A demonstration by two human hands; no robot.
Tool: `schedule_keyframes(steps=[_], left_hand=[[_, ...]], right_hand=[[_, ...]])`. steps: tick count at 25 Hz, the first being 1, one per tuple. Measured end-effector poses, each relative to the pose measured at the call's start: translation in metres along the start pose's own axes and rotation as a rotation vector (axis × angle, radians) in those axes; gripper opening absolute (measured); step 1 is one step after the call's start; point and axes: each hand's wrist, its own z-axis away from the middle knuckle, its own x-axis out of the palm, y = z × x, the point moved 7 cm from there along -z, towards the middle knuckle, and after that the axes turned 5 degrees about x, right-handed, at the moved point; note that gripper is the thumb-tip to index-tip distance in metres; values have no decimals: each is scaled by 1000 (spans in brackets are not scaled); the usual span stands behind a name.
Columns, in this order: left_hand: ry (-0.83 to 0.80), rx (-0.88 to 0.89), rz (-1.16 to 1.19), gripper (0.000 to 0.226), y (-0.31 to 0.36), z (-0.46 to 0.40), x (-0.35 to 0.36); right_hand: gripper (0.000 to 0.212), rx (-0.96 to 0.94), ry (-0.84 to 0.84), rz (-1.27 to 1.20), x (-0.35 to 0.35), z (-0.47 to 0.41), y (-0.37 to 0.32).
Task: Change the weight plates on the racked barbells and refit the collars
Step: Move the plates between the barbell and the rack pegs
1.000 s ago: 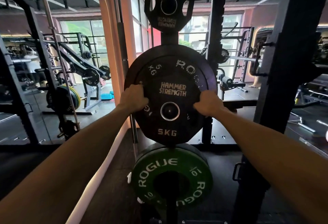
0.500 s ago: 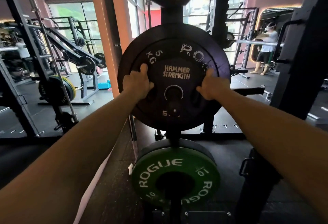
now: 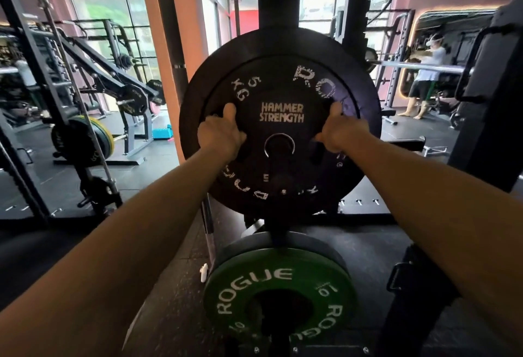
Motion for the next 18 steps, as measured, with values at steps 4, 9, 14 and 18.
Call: schedule_keyframes(steps=[4,9,14,18], left_hand=[[-100,52,31,66,-6,1,-2],[-176,68,73,82,-16,29,-21],[-181,93,239,70,-7,81,-59],[-201,84,227,66,-3,120,-87]], right_hand=[[70,-16,60,-103,-1,19,7],[80,-112,-12,-285,-3,46,24],[68,-242,27,-371,-31,101,42],[75,-260,-12,-405,-41,140,62]])
